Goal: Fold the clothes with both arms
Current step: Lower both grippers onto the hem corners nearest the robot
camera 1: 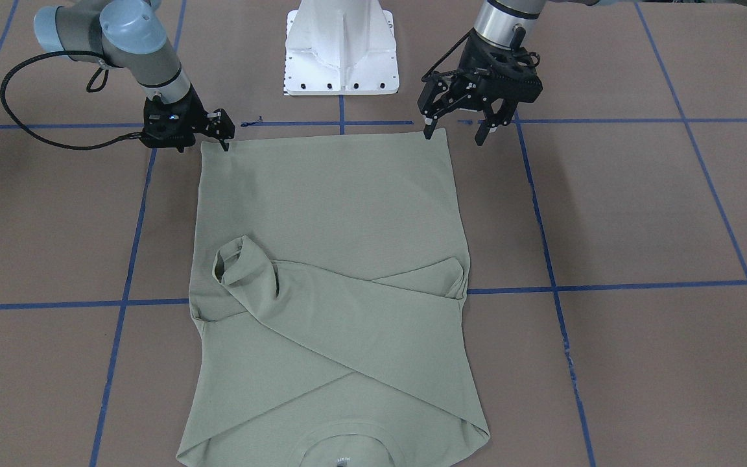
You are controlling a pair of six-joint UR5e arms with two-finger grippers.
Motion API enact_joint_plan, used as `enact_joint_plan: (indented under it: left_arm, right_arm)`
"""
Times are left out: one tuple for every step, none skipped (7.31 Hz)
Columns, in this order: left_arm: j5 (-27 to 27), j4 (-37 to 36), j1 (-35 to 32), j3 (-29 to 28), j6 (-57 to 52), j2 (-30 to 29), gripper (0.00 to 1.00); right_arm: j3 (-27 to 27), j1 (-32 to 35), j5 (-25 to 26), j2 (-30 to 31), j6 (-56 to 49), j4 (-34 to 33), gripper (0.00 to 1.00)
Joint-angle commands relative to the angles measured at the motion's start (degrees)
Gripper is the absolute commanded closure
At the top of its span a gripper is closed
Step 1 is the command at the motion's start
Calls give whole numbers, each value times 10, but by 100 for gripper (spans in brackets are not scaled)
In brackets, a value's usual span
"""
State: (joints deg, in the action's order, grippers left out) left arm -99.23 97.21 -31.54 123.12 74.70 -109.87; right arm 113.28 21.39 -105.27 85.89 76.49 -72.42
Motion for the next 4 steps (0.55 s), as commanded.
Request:
enact_joint_plan:
  left_arm:
    - [0, 0, 0, -1, 0, 2, 0]
    - [0, 0, 0, -1, 0, 2, 0]
    - [0, 0, 0, -1, 0, 1, 0]
    - [0, 0, 0, 0, 0, 1, 0]
  right_arm:
    - [-8, -5, 0, -3, 0, 0, 2]
    - [-9, -5, 0, -3, 1, 1, 10]
    - [-9, -6, -1, -3, 0, 1, 22]
    - [-10, -9, -1, -3, 0, 1, 33]
